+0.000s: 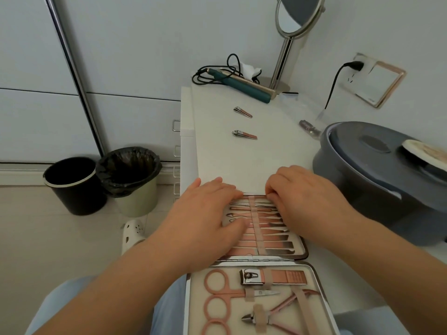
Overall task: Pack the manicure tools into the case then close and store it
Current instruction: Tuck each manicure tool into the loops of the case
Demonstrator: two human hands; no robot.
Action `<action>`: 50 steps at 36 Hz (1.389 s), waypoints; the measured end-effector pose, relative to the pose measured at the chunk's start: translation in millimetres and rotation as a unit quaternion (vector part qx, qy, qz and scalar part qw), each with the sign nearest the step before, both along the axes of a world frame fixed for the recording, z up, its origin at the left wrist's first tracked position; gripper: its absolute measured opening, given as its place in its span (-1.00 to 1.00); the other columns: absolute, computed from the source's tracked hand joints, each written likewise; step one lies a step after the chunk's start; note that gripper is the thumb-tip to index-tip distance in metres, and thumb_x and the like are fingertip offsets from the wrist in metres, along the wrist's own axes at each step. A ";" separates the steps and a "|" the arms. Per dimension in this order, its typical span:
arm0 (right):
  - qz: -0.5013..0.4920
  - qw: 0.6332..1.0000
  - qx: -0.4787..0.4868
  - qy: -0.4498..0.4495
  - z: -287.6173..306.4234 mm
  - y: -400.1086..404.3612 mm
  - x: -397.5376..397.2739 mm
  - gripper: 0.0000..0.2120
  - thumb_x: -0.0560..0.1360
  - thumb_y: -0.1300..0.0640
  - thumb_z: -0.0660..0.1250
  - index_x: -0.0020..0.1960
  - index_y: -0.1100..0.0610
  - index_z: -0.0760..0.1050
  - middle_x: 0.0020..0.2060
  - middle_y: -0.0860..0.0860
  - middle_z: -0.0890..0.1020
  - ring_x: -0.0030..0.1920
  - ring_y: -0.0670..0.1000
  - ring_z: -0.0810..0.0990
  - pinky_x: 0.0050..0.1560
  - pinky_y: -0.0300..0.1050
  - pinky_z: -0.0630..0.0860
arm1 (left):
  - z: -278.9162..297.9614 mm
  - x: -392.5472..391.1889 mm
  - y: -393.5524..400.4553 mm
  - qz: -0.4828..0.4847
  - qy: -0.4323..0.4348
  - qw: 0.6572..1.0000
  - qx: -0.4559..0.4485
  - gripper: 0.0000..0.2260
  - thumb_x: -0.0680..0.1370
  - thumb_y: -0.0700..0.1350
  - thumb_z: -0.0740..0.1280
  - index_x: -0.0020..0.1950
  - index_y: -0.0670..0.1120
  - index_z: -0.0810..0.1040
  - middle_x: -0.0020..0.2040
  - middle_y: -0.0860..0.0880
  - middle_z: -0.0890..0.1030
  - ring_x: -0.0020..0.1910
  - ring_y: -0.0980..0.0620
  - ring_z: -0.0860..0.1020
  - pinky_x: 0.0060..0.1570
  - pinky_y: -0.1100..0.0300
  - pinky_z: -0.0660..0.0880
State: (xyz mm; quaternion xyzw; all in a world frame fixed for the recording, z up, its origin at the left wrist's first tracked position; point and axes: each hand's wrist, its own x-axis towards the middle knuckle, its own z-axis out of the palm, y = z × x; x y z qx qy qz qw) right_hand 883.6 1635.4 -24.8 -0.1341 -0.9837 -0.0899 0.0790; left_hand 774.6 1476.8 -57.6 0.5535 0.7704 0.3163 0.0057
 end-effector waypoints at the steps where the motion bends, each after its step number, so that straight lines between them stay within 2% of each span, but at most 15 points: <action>1: 0.005 1.000 0.010 0.000 -1.7 -0.1 0.1 -0.88 0.55 0.02 0.11 0.00 -0.05 0.41 -0.10 -0.10 0.47 -0.10 -0.09 0.39 -0.16 -0.18 0.41 | -0.2 0.2 0.2 0.002 -0.002 1.000 0.005 -0.55 0.48 0.16 0.16 0.36 0.15 0.27 0.38 0.19 0.32 0.42 0.23 0.07 0.36 0.29 -0.20; 5: 0.025 0.999 0.033 0.000 -1.5 -2.9 -1.7 -0.91 0.53 0.04 0.18 -0.03 -0.03 0.45 -0.13 -0.09 0.52 -0.13 -0.07 0.44 -0.22 -0.23 0.34 | 2.3 0.4 1.2 0.019 -0.035 0.999 0.033 -0.60 0.46 0.13 0.21 0.29 0.12 0.39 0.28 0.21 0.41 0.38 0.27 0.16 0.30 0.42 -0.13; 7: 0.034 0.999 0.025 0.006 0.2 -3.7 -4.5 -0.90 0.53 0.02 0.17 -0.03 -0.03 0.45 -0.12 -0.09 0.52 -0.12 -0.06 0.43 -0.22 -0.24 0.28 | 5.3 -2.5 2.4 0.045 -0.067 0.996 0.041 -0.67 0.46 0.11 0.24 0.22 0.12 0.47 0.15 0.27 0.46 0.20 0.31 0.34 0.16 0.54 0.11; 8: 0.036 0.999 0.015 0.010 0.8 -3.8 -5.8 -0.88 0.54 0.01 0.15 -0.02 -0.03 0.44 -0.11 -0.10 0.51 -0.09 -0.07 0.42 -0.21 -0.24 0.25 | 7.5 -4.9 3.4 0.060 -0.075 0.995 0.039 -0.70 0.47 0.12 0.25 0.19 0.14 0.50 0.10 0.27 0.51 0.05 0.29 0.42 0.01 0.56 0.22; 10: 0.036 0.999 -0.011 0.014 1.4 -3.8 -7.4 -0.87 0.55 -0.01 0.12 -0.01 -0.05 0.43 -0.09 -0.12 0.48 -0.06 -0.09 0.40 -0.18 -0.24 0.24 | 12.5 -10.3 5.9 0.081 -0.075 0.994 0.026 -0.75 0.47 0.10 0.26 0.13 0.16 0.54 0.03 0.21 0.59 -0.11 0.24 0.48 -0.15 0.48 0.31; 12: 0.030 0.998 -0.043 0.018 2.3 -3.3 -7.0 -0.87 0.55 -0.03 0.12 -0.01 -0.07 0.43 -0.09 -0.15 0.47 -0.05 -0.11 0.40 -0.15 -0.23 0.31 | 15.6 -16.6 7.5 0.096 -0.059 0.994 0.012 -0.79 0.47 0.06 0.29 0.07 0.14 0.58 0.03 0.18 0.60 -0.04 0.20 0.51 -0.07 0.35 0.36; 14: 0.010 0.996 -0.087 0.019 3.8 -1.1 -3.6 -0.88 0.54 -0.03 0.14 -0.02 -0.08 0.44 -0.11 -0.17 0.46 -0.07 -0.14 0.39 -0.10 -0.21 0.40 | 16.9 -23.7 6.6 0.103 -0.035 0.994 -0.004 -0.83 0.45 0.03 0.31 0.01 0.13 0.61 0.03 0.17 0.58 0.01 0.16 0.49 0.00 0.26 0.37; 16: -0.012 0.993 -0.120 0.022 4.2 3.3 1.7 -0.90 0.53 -0.03 0.17 -0.03 -0.09 0.45 -0.13 -0.19 0.46 -0.11 -0.17 0.38 -0.10 -0.22 0.41 | 17.3 -31.3 3.8 0.105 -0.032 0.994 -0.025 -0.87 0.44 0.02 0.34 -0.05 0.14 0.62 -0.05 0.19 0.56 -0.05 0.18 0.48 -0.06 0.25 0.37; 20: -0.048 0.980 -0.190 0.031 3.2 10.0 10.7 -0.92 0.51 -0.01 0.23 -0.03 -0.11 0.49 -0.18 -0.22 0.46 -0.17 -0.20 0.44 -0.19 -0.35 0.37 | 16.8 -40.1 -0.2 0.108 -0.075 0.991 -0.036 -0.93 0.42 0.02 0.36 -0.16 0.16 0.63 -0.29 0.32 0.48 -0.23 0.31 0.45 -0.25 0.44 0.29; 24: -0.072 0.966 -0.244 0.049 1.6 11.2 11.8 -0.93 0.50 0.02 0.27 -0.05 -0.11 0.52 -0.20 -0.23 0.49 -0.17 -0.20 0.48 -0.23 -0.42 0.35 | 17.1 -40.9 1.5 0.109 -0.120 0.986 -0.034 -0.93 0.40 -0.02 0.37 -0.22 0.14 0.63 -0.31 0.31 0.53 -0.23 0.35 0.47 -0.27 0.48 0.31; 29: -0.079 0.963 -0.251 0.061 -0.2 11.5 9.4 -0.94 0.49 0.02 0.29 -0.10 -0.11 0.53 -0.25 -0.25 0.50 -0.20 -0.22 0.48 -0.28 -0.44 0.31 | 17.8 -43.1 0.6 0.106 -0.148 0.983 -0.039 -0.93 0.40 -0.04 0.38 -0.21 0.13 0.63 -0.28 0.28 0.56 -0.21 0.34 0.50 -0.24 0.49 0.33; 39: -0.080 0.961 -0.245 0.096 -5.2 15.4 -0.1 -0.93 0.50 0.04 0.27 -0.14 -0.11 0.48 -0.24 -0.25 0.48 -0.22 -0.23 0.46 -0.31 -0.41 0.27 | 12.6 -41.1 5.2 0.145 -0.128 0.981 0.015 -0.94 0.41 -0.05 0.38 -0.18 0.09 0.64 -0.32 0.31 0.49 -0.25 0.37 0.45 -0.28 0.61 0.29; 45: -0.099 0.961 -0.235 0.110 -5.1 24.9 -14.7 -0.94 0.51 0.05 0.26 -0.11 -0.08 0.50 -0.22 -0.21 0.46 -0.21 -0.22 0.43 -0.30 -0.42 0.25 | 12.8 -42.3 15.9 0.182 -0.133 0.973 0.039 -0.92 0.43 -0.06 0.36 -0.15 0.07 0.64 -0.31 0.29 0.47 -0.26 0.31 0.44 -0.26 0.52 0.24; 50: -0.113 0.958 -0.239 0.108 -6.3 27.0 -19.9 -0.92 0.51 0.04 0.26 -0.06 -0.05 0.53 -0.18 -0.19 0.48 -0.20 -0.23 0.44 -0.28 -0.45 0.26 | 11.1 -43.3 17.8 0.190 -0.131 0.972 0.031 -0.90 0.44 -0.03 0.33 -0.14 0.09 0.64 -0.32 0.29 0.46 -0.29 0.29 0.45 -0.33 0.46 0.25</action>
